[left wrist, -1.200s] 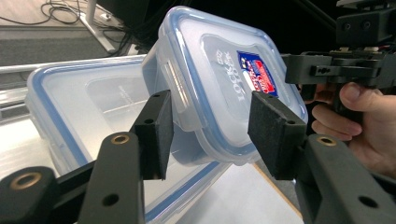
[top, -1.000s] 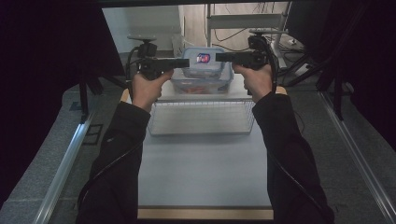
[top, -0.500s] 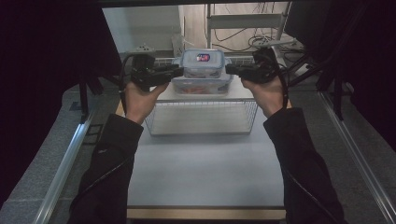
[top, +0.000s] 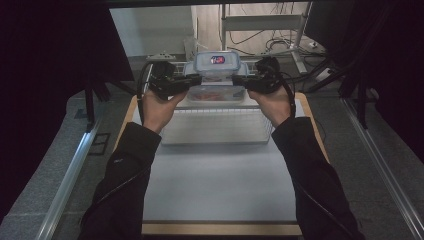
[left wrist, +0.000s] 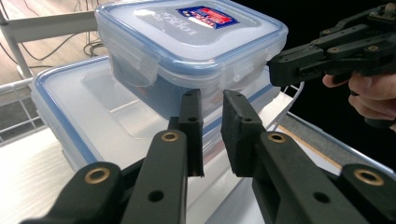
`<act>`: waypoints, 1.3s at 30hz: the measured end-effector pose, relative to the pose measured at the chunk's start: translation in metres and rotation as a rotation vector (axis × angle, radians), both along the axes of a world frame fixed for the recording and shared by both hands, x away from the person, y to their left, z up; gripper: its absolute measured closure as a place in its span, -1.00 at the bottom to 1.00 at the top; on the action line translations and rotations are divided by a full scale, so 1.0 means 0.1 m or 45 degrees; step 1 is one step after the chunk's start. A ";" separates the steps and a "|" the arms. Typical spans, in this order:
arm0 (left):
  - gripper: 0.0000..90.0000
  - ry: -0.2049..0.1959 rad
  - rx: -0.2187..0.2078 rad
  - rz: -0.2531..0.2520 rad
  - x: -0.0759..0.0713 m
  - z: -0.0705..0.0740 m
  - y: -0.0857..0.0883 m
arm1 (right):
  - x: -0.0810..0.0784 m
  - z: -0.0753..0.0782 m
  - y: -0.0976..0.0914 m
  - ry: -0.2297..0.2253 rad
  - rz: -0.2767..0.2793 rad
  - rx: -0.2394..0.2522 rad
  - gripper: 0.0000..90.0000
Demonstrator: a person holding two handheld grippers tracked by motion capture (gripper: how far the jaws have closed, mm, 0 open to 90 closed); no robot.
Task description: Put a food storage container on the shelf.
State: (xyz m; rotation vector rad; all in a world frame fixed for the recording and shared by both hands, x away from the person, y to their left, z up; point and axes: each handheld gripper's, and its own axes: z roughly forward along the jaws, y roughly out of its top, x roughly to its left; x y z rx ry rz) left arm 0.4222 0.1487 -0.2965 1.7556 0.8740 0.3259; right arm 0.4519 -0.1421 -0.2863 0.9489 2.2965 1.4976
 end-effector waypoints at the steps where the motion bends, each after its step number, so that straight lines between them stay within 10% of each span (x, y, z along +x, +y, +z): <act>1: 0.73 -0.002 -0.004 -0.004 0.00 0.00 0.00 | 0.00 0.00 0.00 0.000 0.001 0.001 0.94; 17: -0.20 -0.117 0.088 -0.012 -0.31 -0.13 -0.03 | -0.18 -0.11 -0.03 -0.022 0.059 0.017 0.10; 39: -0.72 -0.114 0.089 -0.037 -0.73 -0.71 -0.03 | -0.56 -0.48 -0.16 -0.098 0.119 -0.074 -0.41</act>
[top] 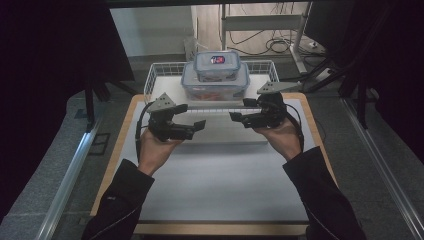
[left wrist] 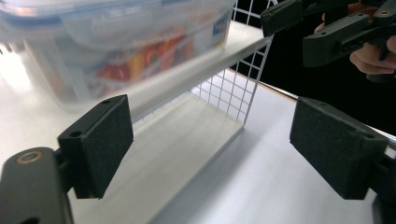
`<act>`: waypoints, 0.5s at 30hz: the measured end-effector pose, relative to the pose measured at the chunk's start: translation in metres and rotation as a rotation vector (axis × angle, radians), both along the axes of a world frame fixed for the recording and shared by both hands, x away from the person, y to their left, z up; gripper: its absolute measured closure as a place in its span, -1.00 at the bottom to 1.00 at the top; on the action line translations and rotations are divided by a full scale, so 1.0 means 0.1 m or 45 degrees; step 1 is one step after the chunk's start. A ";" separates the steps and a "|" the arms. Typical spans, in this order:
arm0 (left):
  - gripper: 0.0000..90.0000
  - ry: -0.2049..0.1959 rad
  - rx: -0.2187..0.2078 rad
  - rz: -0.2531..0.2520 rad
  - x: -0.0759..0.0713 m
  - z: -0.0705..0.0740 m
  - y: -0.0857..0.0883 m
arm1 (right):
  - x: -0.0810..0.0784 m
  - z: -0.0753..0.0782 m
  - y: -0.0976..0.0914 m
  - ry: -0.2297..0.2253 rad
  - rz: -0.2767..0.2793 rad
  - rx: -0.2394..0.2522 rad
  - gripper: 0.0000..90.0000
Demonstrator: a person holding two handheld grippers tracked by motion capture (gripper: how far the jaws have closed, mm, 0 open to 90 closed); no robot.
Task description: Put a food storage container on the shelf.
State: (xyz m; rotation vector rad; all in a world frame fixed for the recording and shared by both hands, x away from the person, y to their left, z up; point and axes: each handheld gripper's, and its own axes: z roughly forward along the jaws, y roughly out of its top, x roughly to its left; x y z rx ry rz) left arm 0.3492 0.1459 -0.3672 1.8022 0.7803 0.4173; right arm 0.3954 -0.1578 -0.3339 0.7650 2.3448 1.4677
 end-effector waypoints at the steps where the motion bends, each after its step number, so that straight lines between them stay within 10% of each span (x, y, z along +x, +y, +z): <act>1: -0.73 0.001 0.002 0.000 -0.02 -0.03 0.01 | -0.02 -0.03 -0.01 0.000 0.002 -0.002 -0.42; 15: -0.85 0.015 -0.001 -0.001 -0.26 -0.34 0.11 | -0.22 -0.36 -0.09 -0.005 -0.013 -0.043 -0.77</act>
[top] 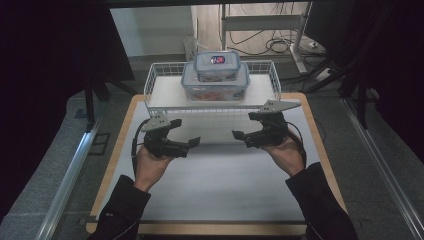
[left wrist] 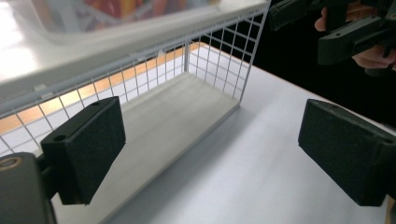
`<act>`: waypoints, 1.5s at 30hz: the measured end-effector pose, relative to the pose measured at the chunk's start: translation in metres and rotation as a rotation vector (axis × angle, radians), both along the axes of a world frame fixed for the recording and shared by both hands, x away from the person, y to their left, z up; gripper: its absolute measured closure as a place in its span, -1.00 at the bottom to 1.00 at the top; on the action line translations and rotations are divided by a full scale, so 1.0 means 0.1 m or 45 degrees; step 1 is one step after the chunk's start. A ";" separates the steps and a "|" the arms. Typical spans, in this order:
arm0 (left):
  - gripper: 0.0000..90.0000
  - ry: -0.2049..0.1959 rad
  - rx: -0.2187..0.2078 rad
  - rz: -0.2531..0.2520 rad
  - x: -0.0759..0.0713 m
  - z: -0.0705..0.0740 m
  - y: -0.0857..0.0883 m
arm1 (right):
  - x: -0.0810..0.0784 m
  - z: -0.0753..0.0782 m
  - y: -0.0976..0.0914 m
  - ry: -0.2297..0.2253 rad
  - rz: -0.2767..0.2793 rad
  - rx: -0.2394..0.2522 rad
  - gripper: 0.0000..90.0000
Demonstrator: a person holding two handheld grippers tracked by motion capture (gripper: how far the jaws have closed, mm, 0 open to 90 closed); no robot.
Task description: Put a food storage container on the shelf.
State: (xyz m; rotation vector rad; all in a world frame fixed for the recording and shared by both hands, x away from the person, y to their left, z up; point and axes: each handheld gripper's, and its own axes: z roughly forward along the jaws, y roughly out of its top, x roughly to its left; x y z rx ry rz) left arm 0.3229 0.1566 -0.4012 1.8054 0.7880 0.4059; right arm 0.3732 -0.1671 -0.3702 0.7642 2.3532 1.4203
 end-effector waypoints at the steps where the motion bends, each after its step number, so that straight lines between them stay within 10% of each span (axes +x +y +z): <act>1: -0.86 -0.001 0.009 -0.003 -0.02 -0.02 0.00 | -0.01 -0.03 -0.01 0.003 -0.001 0.000 -0.79; 21: -0.97 0.086 0.010 -0.045 -0.40 -0.62 0.10 | -0.36 -0.54 -0.29 0.068 -0.016 -0.082 -0.88; 45: -0.95 0.150 0.369 0.044 -0.81 -1.15 0.13 | -0.72 -1.18 -0.57 0.092 -0.051 -0.176 -0.95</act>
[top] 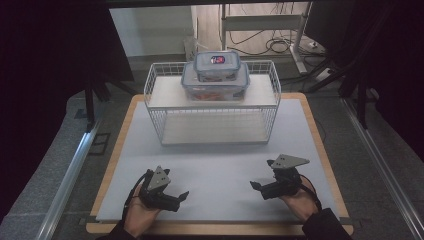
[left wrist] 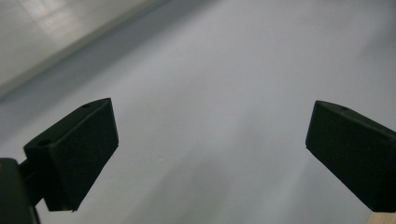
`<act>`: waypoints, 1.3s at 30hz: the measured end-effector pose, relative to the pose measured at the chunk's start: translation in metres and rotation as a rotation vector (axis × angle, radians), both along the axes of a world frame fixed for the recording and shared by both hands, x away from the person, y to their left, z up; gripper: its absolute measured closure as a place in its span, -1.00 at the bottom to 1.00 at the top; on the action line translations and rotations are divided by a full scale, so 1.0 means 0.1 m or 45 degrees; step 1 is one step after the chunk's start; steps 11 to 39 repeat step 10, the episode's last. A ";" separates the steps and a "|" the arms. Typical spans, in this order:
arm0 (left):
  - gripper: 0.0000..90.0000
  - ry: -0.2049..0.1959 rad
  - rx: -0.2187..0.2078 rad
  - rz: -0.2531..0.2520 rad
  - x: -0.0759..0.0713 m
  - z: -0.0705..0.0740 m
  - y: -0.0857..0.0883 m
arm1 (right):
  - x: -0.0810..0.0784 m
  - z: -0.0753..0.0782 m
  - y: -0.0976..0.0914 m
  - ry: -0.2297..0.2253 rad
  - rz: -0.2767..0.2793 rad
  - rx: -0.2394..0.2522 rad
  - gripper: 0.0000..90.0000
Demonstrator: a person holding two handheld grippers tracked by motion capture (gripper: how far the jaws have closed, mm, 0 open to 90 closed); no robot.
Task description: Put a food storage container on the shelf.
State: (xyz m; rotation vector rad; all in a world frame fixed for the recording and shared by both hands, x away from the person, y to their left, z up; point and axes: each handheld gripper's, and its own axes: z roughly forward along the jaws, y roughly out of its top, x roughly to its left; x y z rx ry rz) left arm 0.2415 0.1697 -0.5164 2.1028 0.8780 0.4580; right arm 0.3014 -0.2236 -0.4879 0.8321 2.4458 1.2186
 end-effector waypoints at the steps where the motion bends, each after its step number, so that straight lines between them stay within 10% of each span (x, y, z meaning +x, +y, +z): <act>1: -0.95 0.008 0.010 -0.006 0.00 -0.02 0.00 | 0.00 -0.03 -0.01 0.016 -0.003 -0.004 -0.94; 39: -0.95 0.019 -0.015 0.003 0.01 -0.06 0.02 | -0.01 -0.17 -0.05 0.081 -0.009 -0.039 -0.92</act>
